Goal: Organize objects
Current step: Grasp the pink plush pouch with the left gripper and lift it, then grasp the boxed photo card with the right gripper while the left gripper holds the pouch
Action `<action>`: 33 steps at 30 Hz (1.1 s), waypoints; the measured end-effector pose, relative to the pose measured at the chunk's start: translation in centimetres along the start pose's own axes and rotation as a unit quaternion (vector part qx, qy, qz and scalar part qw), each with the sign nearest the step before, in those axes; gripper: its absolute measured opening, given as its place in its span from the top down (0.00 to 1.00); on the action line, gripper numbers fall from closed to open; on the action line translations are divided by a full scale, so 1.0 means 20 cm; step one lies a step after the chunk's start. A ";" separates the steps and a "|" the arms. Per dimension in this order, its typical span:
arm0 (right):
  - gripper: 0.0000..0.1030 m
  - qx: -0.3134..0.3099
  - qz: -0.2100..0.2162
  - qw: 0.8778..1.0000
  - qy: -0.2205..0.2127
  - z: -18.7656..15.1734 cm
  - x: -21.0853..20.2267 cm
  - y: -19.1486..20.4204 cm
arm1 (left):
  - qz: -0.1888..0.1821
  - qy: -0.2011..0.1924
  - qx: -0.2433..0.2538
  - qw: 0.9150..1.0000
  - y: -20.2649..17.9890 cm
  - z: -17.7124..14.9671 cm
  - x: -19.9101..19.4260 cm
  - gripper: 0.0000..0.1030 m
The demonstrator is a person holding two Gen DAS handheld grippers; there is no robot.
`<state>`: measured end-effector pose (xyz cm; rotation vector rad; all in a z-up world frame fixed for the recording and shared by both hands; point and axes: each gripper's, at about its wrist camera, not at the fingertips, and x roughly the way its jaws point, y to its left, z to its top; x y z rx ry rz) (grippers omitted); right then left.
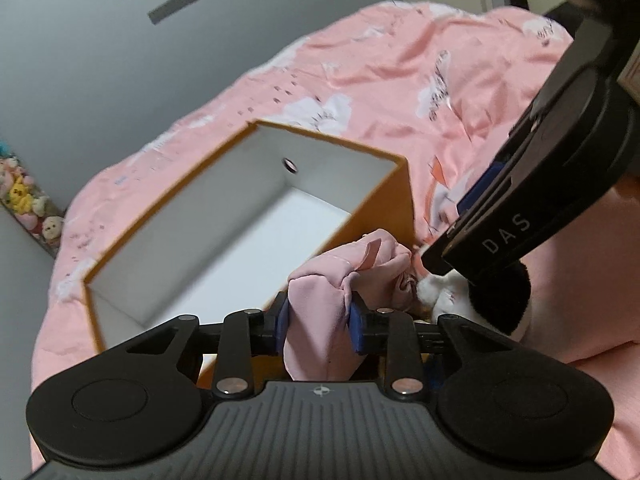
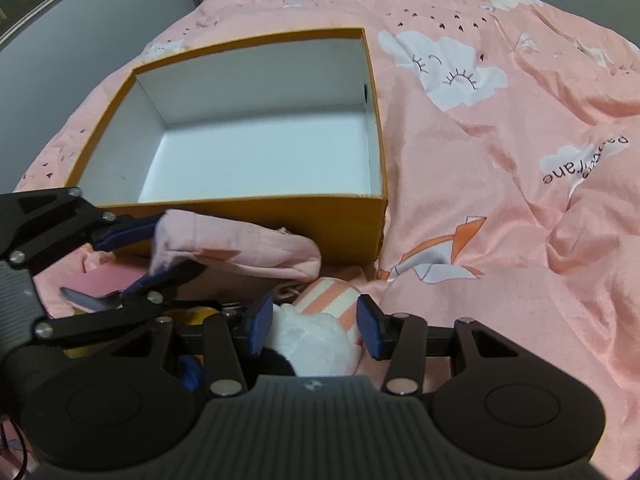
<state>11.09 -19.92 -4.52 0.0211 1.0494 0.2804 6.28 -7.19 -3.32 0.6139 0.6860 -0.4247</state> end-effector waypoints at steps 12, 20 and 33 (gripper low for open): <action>0.52 -0.018 0.123 0.992 0.001 0.01 -0.15 0.21 | 0.067 -0.015 -0.035 0.997 0.21 -0.05 -0.36 0.68; 0.52 -0.038 0.227 0.970 0.079 -0.07 -0.07 0.51 | 0.120 0.024 -0.050 0.991 0.31 -0.18 -0.49 0.68; 0.35 0.038 0.255 0.943 0.211 -0.13 0.19 0.74 | 0.164 0.038 0.008 0.986 0.28 -0.38 -0.57 0.68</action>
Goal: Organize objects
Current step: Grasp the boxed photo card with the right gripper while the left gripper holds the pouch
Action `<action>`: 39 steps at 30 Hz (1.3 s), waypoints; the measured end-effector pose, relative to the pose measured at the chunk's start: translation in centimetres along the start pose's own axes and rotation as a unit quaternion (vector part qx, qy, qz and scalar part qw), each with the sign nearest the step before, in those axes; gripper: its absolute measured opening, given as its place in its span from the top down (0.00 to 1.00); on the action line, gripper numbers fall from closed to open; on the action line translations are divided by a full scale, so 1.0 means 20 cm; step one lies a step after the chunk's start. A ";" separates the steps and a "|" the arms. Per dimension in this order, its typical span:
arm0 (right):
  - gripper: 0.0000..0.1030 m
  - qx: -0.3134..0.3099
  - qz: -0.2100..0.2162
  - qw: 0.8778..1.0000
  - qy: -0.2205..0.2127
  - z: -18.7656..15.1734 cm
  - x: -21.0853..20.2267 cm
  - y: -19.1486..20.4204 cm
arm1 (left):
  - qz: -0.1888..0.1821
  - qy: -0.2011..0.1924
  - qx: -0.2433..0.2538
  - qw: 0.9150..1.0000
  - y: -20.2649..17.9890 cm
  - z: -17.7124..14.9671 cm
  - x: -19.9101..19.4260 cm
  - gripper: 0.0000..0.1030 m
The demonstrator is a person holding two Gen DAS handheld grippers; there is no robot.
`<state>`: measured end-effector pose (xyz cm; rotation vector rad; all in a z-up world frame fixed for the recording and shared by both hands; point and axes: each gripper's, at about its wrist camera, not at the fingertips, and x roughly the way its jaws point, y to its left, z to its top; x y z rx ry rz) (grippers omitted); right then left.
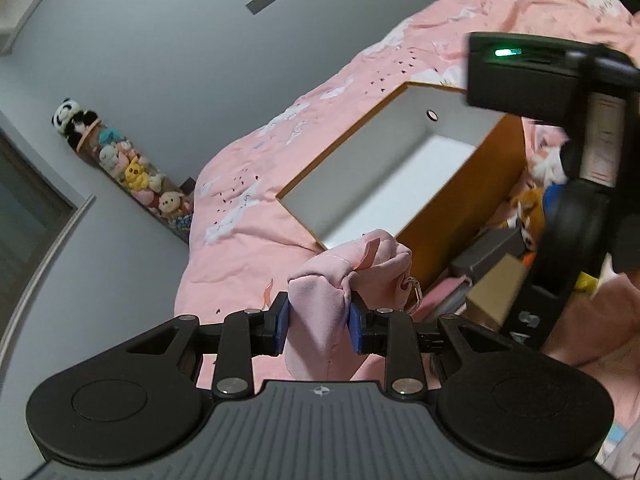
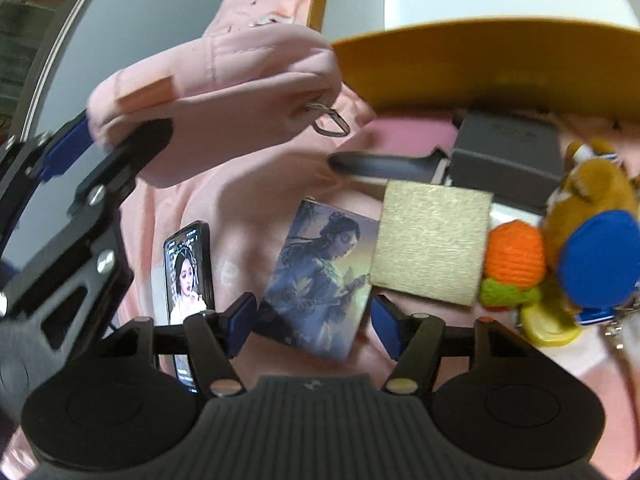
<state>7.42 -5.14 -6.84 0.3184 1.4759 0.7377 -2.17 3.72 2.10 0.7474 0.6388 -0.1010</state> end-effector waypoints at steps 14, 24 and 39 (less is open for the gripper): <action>0.38 -0.014 -0.026 1.000 -0.002 -0.01 0.03 0.07 | 0.002 0.000 0.009 1.000 0.03 0.00 -0.02 0.67; 0.97 -0.064 -0.055 0.991 -0.108 0.02 -0.33 0.15 | 0.034 -0.042 0.025 0.998 0.15 0.16 -0.01 0.67; 0.62 -0.108 -0.060 0.992 -0.026 0.02 -0.22 0.11 | -0.010 -0.024 0.062 0.998 0.02 0.17 0.06 0.67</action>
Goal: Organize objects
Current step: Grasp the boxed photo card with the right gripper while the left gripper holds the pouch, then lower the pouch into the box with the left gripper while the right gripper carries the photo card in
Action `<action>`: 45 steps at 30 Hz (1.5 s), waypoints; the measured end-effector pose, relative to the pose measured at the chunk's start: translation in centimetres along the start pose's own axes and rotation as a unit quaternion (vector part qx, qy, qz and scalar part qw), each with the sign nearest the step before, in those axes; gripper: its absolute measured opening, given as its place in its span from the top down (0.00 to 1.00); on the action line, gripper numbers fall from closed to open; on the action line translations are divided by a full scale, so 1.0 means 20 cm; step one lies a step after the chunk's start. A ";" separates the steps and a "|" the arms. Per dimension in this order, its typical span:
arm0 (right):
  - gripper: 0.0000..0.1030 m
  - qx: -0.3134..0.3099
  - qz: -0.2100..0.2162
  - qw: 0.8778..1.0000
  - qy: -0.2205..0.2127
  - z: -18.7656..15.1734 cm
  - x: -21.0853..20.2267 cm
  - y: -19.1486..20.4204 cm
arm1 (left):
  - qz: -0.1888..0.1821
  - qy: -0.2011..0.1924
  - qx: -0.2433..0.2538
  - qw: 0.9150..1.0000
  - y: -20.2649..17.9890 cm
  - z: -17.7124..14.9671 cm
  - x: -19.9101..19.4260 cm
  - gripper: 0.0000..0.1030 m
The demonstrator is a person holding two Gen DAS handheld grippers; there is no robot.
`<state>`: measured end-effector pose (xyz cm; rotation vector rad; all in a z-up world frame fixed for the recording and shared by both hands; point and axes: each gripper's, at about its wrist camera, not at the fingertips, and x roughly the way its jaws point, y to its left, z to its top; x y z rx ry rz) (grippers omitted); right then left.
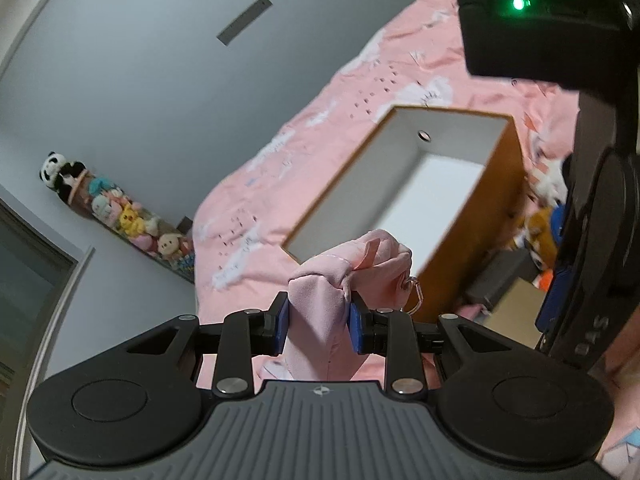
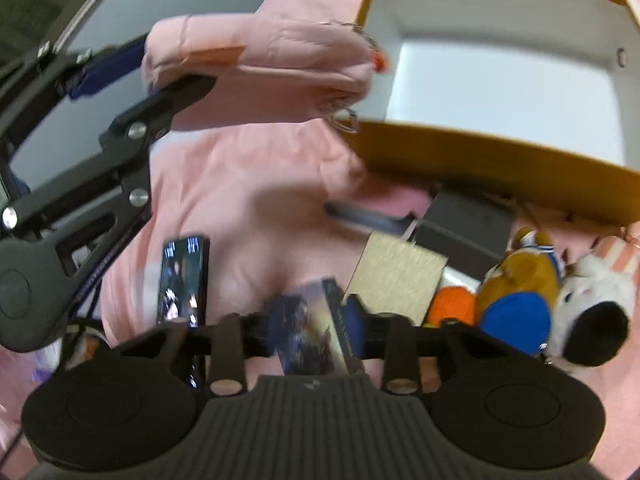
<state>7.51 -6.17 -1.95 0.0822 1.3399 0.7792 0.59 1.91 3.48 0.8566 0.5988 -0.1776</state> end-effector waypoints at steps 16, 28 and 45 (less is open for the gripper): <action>0.42 -0.014 0.005 0.997 0.073 -0.02 0.28 -0.03 | -0.009 0.033 -0.013 0.999 -0.02 -0.13 0.02 0.67; 0.71 -0.047 0.006 0.998 0.043 -0.04 0.13 0.01 | 0.000 0.030 -0.012 0.999 0.00 -0.12 0.02 0.67; 0.76 -0.033 -0.037 0.995 -0.085 0.13 -0.34 -0.05 | 0.043 -0.005 0.025 0.999 0.06 0.02 0.10 0.67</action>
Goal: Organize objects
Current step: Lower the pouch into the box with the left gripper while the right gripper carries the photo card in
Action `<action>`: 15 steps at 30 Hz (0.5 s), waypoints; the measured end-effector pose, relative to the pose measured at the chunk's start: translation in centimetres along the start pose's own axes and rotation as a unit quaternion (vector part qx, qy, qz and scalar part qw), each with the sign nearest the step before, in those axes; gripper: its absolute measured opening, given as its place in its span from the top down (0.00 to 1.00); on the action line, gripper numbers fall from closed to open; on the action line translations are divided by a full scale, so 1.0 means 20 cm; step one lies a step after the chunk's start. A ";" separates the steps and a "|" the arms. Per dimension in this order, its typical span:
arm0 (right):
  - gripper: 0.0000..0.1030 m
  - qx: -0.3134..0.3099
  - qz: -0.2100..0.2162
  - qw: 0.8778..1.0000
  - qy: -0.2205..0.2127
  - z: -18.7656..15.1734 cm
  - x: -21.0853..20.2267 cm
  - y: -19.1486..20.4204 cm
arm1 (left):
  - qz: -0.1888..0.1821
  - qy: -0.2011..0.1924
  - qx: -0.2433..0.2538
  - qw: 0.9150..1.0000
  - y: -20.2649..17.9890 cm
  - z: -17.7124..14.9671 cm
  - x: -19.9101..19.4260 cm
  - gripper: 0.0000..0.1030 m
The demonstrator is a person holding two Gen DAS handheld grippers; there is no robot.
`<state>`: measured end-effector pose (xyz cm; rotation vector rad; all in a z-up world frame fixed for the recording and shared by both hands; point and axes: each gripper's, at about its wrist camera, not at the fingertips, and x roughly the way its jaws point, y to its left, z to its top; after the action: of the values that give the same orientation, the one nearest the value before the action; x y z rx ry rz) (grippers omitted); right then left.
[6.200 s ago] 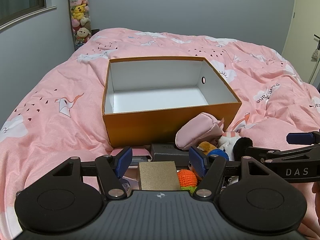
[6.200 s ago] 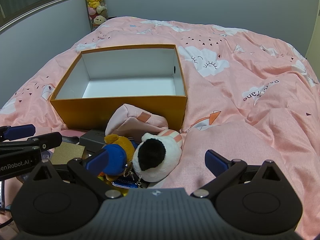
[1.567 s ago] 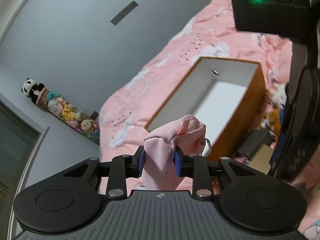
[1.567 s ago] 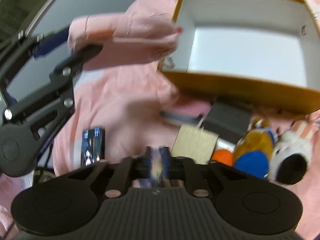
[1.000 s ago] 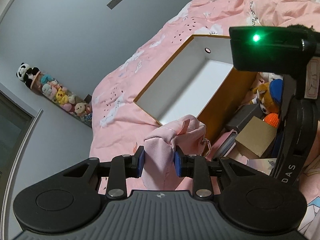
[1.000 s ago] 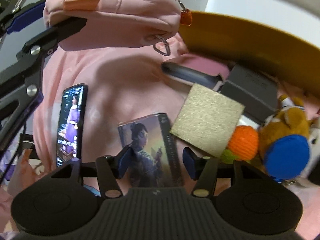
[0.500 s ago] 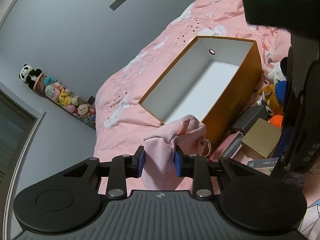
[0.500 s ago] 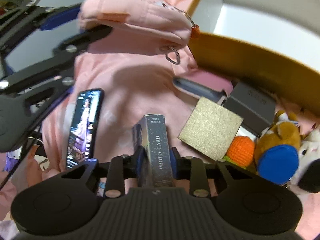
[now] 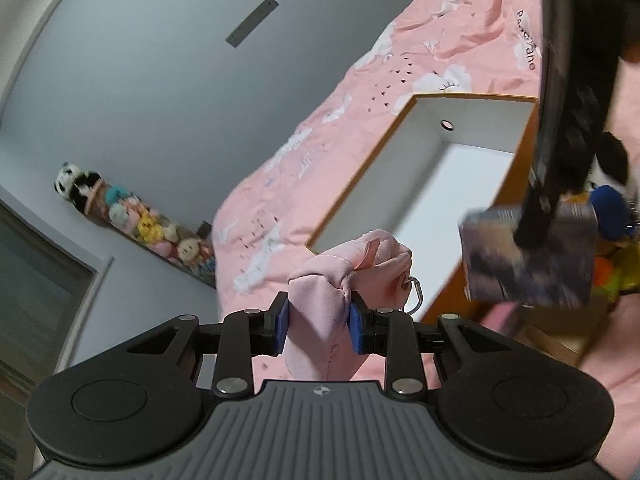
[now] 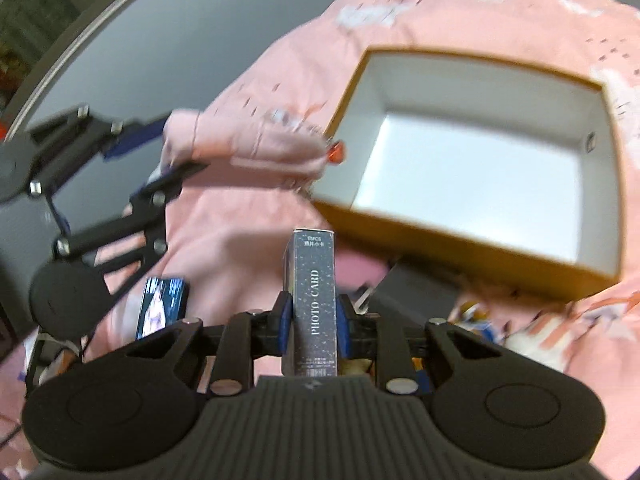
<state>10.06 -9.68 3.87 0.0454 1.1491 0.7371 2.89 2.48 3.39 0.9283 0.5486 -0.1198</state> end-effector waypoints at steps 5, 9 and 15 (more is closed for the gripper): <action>0.76 0.024 -0.002 0.999 -0.044 0.11 -0.11 -0.08 | 0.013 -0.014 0.010 1.000 0.01 0.08 0.07 0.67; 0.76 0.043 -0.013 0.996 -0.071 0.19 -0.14 -0.14 | 0.030 -0.023 0.027 0.999 0.00 0.13 0.15 0.67; 0.76 0.075 -0.040 0.993 -0.086 0.31 -0.12 -0.28 | 0.039 -0.028 0.061 0.997 -0.07 0.18 0.30 0.67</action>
<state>17.53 -13.24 6.19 0.1849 1.0326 0.5635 8.99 -0.40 0.98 1.0606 0.4553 -0.1091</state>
